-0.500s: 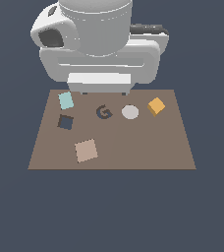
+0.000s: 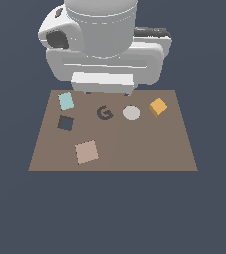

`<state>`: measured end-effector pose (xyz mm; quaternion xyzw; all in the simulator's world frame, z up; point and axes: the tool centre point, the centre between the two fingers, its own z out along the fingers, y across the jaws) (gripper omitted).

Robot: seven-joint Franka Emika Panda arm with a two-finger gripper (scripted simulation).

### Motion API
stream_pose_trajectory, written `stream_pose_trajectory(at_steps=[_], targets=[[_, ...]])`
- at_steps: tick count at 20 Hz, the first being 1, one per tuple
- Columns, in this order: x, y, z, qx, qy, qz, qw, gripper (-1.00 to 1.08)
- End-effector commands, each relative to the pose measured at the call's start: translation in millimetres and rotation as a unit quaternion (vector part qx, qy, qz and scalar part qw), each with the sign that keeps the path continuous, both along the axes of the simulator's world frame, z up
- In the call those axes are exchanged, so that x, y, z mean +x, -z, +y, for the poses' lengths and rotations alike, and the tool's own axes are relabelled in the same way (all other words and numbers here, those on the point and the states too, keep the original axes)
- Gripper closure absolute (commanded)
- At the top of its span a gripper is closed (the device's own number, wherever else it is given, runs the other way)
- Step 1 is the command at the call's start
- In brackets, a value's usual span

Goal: Insert a designated object into the corresponding slot on a board.

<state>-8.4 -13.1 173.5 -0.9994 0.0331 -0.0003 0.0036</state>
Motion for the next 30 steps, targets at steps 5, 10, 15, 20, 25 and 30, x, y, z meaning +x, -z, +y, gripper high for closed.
stream_pose_trajectory(at_steps=[5, 10, 15, 20, 25, 30], targets=[[-10.9, 10.9, 12.5, 0.000, 0.035, 0.000, 0.9994, -0.92], [-22.4, 23.6, 27.9, -0.001, 0.077, 0.000, 0.9970, -0.92], [-34.9, 39.9, 48.9, -0.001, 0.130, 0.001, 0.9915, -0.92], [-46.5, 59.4, 75.8, -0.002, 0.193, 0.001, 0.9812, -0.92], [-54.1, 78.8, 103.8, -0.002, 0.254, 0.001, 0.9671, -0.92], [-57.2, 95.1, 127.8, -0.003, 0.304, 0.001, 0.9525, -0.92]])
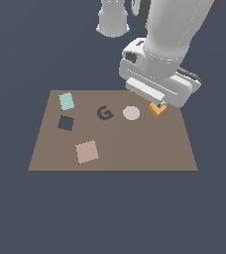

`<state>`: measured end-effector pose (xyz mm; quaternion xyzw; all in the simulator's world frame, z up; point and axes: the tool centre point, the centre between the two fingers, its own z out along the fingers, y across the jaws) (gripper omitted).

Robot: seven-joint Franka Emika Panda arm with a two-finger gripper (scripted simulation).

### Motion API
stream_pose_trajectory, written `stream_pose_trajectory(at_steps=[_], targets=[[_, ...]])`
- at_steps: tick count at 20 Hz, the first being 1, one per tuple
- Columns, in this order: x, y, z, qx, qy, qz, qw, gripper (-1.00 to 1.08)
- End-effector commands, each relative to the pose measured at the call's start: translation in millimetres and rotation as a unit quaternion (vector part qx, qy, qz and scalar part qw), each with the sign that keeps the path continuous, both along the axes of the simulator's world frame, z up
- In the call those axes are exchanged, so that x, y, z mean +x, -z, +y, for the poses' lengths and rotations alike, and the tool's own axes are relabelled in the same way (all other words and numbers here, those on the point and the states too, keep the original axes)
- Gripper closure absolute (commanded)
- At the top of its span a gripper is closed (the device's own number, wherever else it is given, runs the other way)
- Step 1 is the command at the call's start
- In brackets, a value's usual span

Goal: Insert a designated object into the corresponding slot on a board.

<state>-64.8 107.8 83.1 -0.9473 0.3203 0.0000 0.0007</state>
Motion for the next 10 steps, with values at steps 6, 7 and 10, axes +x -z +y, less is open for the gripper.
stream_pose_trajectory(at_steps=[6, 7, 10], targets=[[-0.7, 19.7, 29.2, -0.001, 0.064, 0.000, 0.9980, -0.92], [-0.5, 21.6, 32.2, -0.001, 0.070, 0.000, 0.9975, -0.92], [0.4, 26.7, 39.7, -0.001, 0.086, 0.000, 0.9963, -0.92]])
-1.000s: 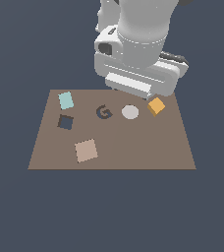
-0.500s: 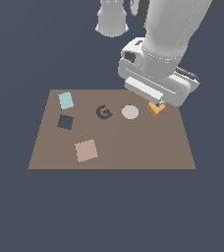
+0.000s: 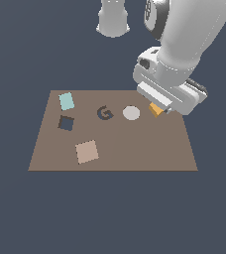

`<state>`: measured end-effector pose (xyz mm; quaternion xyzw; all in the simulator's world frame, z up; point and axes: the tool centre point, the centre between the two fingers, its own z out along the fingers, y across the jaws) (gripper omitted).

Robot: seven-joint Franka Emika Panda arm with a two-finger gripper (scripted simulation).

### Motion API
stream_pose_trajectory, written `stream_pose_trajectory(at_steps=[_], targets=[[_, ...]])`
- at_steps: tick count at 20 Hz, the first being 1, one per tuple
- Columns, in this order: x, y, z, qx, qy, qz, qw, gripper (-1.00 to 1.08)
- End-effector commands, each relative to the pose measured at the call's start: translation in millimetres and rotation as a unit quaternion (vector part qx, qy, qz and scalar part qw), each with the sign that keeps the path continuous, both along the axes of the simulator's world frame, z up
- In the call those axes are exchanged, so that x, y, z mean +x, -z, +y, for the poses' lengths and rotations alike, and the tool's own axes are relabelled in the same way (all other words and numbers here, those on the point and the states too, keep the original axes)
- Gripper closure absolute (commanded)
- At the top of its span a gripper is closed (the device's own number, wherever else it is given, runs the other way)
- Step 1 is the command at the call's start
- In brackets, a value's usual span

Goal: Insert a designated object into the corresponding slot on a board.

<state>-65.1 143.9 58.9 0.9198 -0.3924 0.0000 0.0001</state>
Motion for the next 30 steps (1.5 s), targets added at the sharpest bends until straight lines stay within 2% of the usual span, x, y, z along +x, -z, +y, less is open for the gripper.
stream_pose_trajectory(at_steps=[1, 21, 22, 30], targets=[[1.0, 3.9, 5.7, 0.000, 0.014, 0.000, 0.9999, -0.92], [2.9, 29.0, 13.3, 0.000, 0.030, 0.000, 0.9995, -0.92], [2.9, 29.0, 13.3, 0.000, 0.030, 0.000, 0.9995, 1.08], [2.9, 29.0, 13.3, 0.000, 0.030, 0.000, 0.9995, 1.08]])
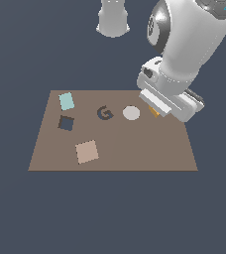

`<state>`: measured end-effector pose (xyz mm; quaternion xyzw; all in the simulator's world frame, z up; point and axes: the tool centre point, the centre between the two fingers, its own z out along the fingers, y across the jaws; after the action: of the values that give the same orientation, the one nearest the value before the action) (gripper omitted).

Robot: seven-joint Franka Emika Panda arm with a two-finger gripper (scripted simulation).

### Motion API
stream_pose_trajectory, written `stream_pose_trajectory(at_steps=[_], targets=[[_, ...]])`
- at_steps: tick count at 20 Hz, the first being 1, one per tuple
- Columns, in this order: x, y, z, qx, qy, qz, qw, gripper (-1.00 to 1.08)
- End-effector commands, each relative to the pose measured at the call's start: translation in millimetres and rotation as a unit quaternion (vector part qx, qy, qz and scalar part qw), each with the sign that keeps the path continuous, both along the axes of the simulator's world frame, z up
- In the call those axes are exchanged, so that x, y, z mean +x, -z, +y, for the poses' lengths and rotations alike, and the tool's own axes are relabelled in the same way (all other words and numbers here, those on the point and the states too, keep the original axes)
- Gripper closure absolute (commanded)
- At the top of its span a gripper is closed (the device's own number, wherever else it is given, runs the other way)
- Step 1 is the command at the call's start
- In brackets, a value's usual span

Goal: Insert a designated object into the corresponding slot on a board.

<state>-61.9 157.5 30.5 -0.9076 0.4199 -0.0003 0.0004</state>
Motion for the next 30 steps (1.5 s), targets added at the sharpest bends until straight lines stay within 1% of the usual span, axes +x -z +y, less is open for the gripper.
stream_pose_trajectory(at_steps=[1, 10, 16, 23, 30], targets=[[-0.2, 0.7, -0.3, 0.000, 0.000, 0.000, 1.0000, 1.08], [-0.5, -2.7, -1.8, 0.000, -0.002, 0.001, 1.0000, 1.08], [-3.9, -3.0, -13.7, 0.000, -0.017, 0.001, 0.9998, 1.08], [-10.2, -3.7, -42.3, 0.000, -0.055, 0.001, 0.9985, 1.08], [-15.3, -4.7, -86.7, 0.000, -0.111, 0.001, 0.9938, 1.08]])
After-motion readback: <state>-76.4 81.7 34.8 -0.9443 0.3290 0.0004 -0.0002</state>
